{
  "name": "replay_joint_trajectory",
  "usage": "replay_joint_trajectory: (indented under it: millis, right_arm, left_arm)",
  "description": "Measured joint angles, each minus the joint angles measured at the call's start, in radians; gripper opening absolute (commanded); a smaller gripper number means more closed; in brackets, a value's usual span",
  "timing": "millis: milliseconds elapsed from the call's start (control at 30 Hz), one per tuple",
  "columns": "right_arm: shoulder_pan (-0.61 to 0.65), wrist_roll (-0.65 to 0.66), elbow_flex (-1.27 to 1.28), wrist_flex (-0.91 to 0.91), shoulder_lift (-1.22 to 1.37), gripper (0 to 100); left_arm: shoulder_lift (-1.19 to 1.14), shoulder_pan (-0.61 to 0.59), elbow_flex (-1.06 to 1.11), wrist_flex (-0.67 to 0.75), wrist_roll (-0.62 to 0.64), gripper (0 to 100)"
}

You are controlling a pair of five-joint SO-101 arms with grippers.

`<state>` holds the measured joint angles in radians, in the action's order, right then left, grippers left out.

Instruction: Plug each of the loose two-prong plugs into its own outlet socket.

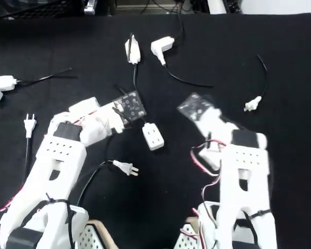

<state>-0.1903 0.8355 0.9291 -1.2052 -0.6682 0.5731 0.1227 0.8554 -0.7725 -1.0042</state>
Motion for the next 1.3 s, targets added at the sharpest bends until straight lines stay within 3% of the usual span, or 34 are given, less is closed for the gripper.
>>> replay_joint_trajectory:
  millis: [133,267,467,533,1000,1200,1300]
  right_arm:
    - [-0.084,-0.132,0.0,0.005,0.0,33.2]
    - [-0.091,-0.265,0.014,0.009,0.0,33.2]
    - [-0.092,-0.351,0.054,0.075,0.0,33.2]
    - [-0.072,-0.37,0.06,0.081,0.0,33.2]
    - [-0.066,-0.391,0.061,0.091,0.0,33.2]
    - [-0.066,-0.391,0.061,0.091,0.0,33.2]
    - [-0.066,-0.391,0.061,0.091,0.0,33.2]
  left_arm:
    - [0.0,0.002,0.011,0.0,-0.107,13]
    - [0.0,0.035,0.066,0.003,-0.183,13]
    - [0.0,0.109,0.135,0.003,-0.212,32]
    - [0.002,0.13,0.153,0.003,-0.212,33]
    - [0.002,0.272,0.17,0.003,-0.236,32]
    - [0.002,0.279,0.226,0.003,-0.299,16]
    - [0.002,0.279,0.256,0.003,-0.345,14]
